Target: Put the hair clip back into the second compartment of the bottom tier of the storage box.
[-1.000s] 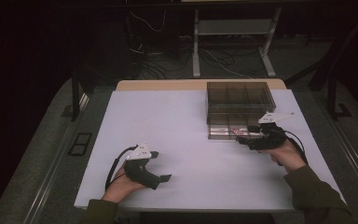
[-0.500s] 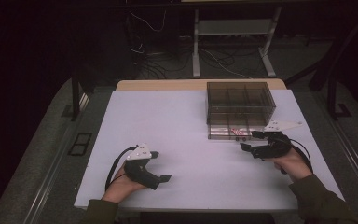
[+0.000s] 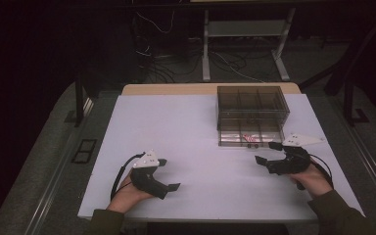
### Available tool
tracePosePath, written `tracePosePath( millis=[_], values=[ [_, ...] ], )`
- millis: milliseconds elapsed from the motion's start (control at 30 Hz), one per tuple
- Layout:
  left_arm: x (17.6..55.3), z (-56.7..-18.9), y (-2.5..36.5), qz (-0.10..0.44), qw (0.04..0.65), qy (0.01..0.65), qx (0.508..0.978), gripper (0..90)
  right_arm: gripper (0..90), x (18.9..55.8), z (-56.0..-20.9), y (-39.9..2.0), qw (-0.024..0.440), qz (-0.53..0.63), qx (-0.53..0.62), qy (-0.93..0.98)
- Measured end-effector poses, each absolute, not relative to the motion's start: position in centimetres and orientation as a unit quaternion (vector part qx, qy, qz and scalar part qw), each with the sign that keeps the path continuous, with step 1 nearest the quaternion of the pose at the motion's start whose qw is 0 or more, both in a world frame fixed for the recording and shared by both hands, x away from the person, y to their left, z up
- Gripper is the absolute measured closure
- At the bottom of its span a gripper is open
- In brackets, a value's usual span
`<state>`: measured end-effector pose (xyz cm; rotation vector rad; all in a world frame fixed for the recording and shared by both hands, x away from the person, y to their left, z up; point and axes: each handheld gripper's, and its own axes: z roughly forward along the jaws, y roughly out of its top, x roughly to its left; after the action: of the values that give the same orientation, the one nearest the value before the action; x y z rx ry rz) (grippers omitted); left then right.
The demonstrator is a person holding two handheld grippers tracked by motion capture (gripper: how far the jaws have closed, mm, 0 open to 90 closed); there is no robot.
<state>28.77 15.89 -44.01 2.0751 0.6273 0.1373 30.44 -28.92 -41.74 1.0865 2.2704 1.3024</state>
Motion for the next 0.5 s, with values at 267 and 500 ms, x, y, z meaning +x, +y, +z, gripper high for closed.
tracePosePath(
  millis=[267,500],
  values=[
    [28.8,-44.0,15.9,0.056,0.466,0.256,0.845,0.0,16.5,29.4,-42.0,-29.0,0.163,0.451,0.372,0.795],
    [28.7,-44.0,15.9,0.056,0.466,0.256,0.845,0.0,10.6,28.5,-42.5,-29.2,0.157,0.447,0.369,0.8]
  ],
)
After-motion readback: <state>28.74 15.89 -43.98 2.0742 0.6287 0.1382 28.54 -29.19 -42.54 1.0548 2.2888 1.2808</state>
